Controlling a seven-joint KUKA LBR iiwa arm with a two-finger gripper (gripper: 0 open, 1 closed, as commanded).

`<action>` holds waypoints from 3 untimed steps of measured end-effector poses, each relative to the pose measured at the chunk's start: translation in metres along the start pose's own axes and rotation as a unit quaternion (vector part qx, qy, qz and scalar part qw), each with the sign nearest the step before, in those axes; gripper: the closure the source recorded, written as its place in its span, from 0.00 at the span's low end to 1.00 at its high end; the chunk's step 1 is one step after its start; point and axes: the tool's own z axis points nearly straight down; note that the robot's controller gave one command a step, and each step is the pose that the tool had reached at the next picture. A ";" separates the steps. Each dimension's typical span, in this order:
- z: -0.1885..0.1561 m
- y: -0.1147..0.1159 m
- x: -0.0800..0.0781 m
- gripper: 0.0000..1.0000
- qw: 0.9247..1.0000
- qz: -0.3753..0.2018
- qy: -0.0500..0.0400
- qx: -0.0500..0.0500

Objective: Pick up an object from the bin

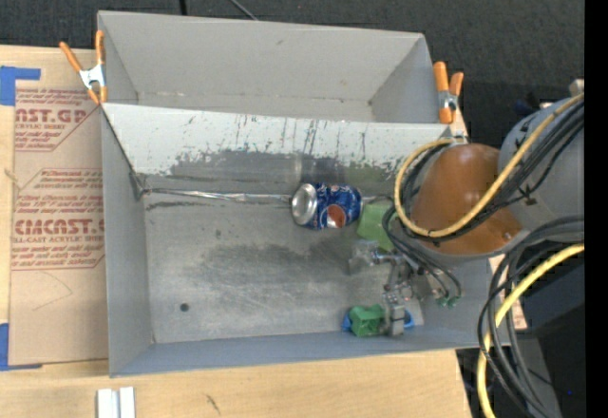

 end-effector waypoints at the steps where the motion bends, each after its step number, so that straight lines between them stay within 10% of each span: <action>1: 0.000 0.000 0.001 1.00 1.000 0.000 0.002 0.000; 2: 0.000 0.000 0.000 0.00 1.000 0.000 0.000 0.000; 3: 0.000 0.000 0.001 1.00 1.000 0.000 0.002 0.000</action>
Offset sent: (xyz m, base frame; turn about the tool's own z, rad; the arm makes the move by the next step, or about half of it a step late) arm 0.0000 0.0000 0.0000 0.0000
